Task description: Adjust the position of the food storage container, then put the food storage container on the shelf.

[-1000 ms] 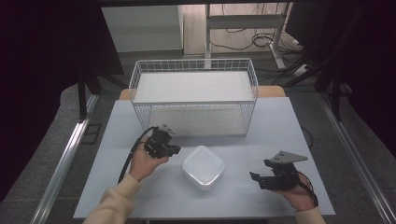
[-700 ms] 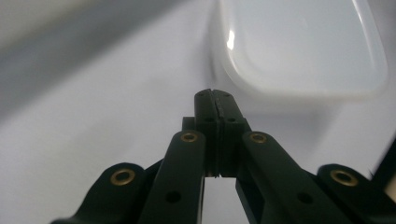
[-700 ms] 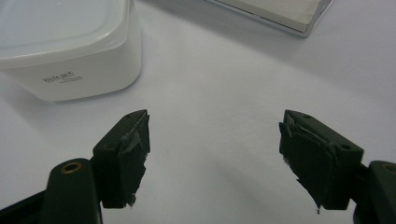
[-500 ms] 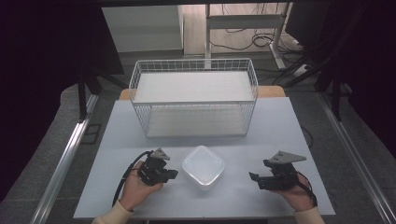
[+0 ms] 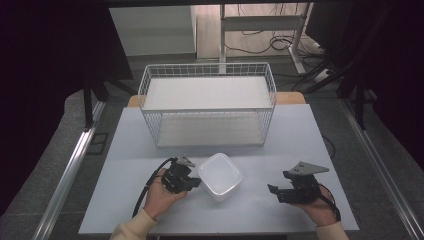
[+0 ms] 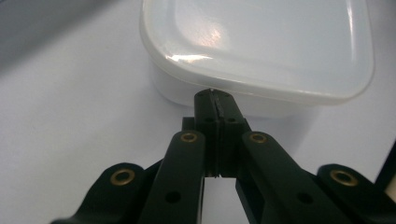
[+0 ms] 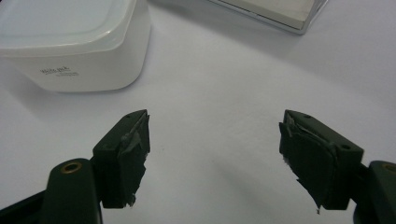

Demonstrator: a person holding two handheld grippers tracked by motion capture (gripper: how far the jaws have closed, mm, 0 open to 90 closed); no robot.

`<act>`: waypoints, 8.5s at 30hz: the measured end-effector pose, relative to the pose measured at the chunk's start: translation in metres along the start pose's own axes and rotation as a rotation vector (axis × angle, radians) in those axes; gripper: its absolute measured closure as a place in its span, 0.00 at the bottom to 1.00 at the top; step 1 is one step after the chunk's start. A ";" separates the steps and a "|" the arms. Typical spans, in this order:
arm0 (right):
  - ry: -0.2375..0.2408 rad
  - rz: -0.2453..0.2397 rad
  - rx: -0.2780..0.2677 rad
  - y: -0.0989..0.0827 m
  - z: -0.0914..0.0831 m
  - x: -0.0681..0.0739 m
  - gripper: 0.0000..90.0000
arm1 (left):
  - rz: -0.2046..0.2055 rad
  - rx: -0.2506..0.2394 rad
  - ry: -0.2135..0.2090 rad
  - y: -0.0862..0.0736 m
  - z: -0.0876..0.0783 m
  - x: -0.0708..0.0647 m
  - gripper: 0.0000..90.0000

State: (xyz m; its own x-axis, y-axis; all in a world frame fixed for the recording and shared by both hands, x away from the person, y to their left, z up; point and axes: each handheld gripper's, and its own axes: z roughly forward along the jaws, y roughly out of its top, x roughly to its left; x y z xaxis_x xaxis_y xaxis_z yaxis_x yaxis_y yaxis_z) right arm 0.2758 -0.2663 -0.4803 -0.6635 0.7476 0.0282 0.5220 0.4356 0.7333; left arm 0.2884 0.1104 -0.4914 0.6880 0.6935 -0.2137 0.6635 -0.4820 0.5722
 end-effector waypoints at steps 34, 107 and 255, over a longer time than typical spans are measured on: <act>-0.017 0.013 -0.013 0.001 -0.003 -0.002 0.26 | -0.043 -0.077 0.014 0.041 0.013 0.016 0.96; 0.304 0.343 0.054 0.068 0.073 0.000 0.38 | -0.472 -0.217 -0.310 0.029 0.022 0.032 0.41; 0.401 0.286 -0.206 0.286 0.017 -0.030 0.88 | -0.271 -0.377 -0.168 0.186 -0.152 0.099 0.87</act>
State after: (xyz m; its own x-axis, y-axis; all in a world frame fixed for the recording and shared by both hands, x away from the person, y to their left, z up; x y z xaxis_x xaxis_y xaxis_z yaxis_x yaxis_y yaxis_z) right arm 0.4541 -0.1553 -0.2833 -0.6838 0.5545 0.4744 0.6228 0.1048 0.7753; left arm 0.4349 0.1709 -0.2860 0.5640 0.6564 -0.5010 0.6937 -0.0476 0.7187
